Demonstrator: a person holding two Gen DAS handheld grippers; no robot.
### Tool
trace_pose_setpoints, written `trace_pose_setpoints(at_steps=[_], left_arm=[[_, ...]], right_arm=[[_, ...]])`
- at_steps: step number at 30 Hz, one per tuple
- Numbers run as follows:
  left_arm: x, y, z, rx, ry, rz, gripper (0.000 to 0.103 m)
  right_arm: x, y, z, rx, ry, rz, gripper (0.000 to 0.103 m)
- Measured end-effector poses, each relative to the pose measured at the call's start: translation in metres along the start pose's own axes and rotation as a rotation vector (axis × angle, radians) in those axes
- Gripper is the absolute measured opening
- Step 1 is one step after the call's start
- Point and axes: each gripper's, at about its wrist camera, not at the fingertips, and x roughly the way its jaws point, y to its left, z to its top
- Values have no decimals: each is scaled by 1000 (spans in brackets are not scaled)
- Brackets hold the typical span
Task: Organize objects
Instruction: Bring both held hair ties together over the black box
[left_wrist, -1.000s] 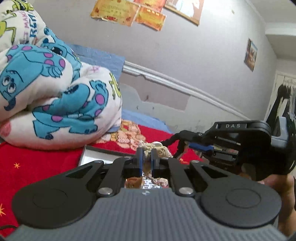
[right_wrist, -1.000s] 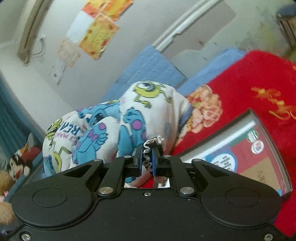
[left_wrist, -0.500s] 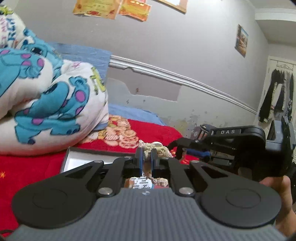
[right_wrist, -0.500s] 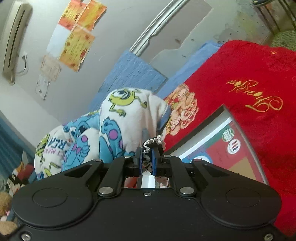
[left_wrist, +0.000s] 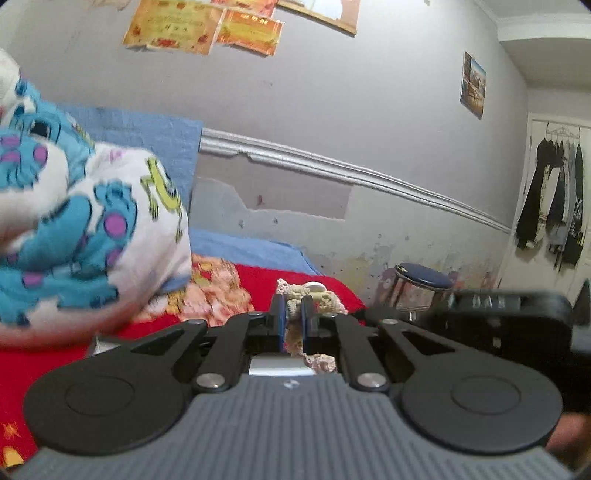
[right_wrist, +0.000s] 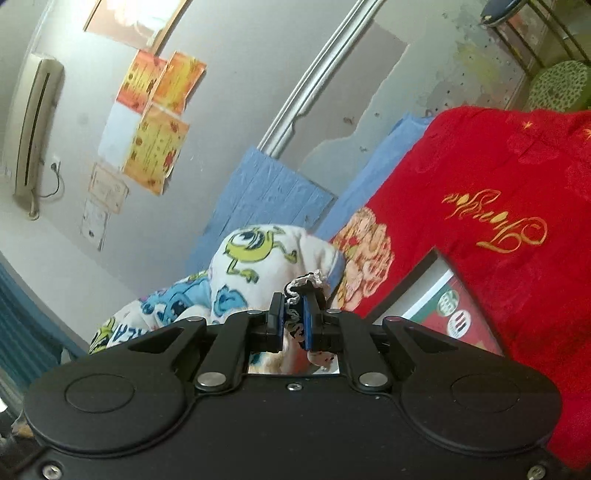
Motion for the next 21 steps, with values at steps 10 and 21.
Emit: trace_pose_setpoints(at_steps=[10,21], left_arm=[[16,8,-28,29,77,31,11],[20,21,-34,-21,110,60,11]], right_arm=[[17,-14,-6,2,10,-51,11],[16,-3,-5,-59,33,-115,11]])
